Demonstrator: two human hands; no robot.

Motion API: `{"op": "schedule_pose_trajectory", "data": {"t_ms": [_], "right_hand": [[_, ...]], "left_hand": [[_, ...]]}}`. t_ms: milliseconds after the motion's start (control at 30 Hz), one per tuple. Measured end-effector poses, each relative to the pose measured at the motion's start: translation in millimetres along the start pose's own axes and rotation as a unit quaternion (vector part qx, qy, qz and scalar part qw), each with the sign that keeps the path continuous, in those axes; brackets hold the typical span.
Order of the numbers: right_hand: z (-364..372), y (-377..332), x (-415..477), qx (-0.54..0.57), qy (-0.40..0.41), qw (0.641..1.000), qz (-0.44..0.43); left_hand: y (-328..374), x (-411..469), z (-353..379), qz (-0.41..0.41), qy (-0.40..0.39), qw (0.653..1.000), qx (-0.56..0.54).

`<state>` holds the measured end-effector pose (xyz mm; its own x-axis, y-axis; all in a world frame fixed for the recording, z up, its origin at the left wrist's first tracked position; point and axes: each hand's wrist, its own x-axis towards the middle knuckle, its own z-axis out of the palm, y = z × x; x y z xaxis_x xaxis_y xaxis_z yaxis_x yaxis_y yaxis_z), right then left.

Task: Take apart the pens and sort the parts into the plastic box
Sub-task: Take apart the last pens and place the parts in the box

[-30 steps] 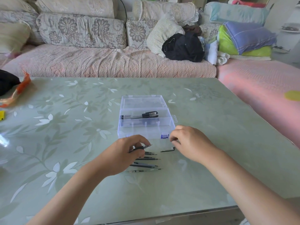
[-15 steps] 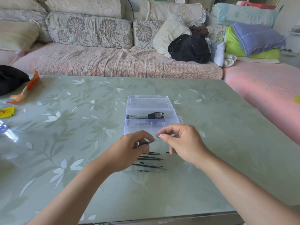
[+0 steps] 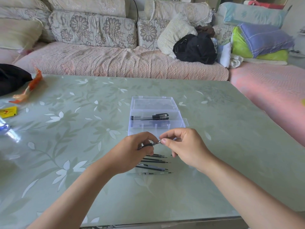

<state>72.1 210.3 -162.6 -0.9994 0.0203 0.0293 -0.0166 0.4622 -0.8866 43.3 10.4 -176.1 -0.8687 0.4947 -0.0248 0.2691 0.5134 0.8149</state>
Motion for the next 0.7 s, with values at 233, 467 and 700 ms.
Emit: {"op": "schedule_pose_trajectory", "data": {"t_ms": [233, 467, 700], "right_hand": [[2.0, 1.8, 0.3, -0.013, -0.016, 1.0, -0.007], [1.9, 6.4, -4.3, -0.065, -0.031, 0.997, -0.015], [1.7, 2.4, -6.1, -0.074, -0.046, 0.995, -0.039]], "left_hand": [[-0.6, -0.2, -1.6, -0.025, -0.015, 0.999, -0.019], [0.1, -2.6, -2.6, -0.015, -0.036, 0.999, 0.003], [-1.0, -3.1, -3.9, 0.005, -0.031, 0.999, 0.026]]}}
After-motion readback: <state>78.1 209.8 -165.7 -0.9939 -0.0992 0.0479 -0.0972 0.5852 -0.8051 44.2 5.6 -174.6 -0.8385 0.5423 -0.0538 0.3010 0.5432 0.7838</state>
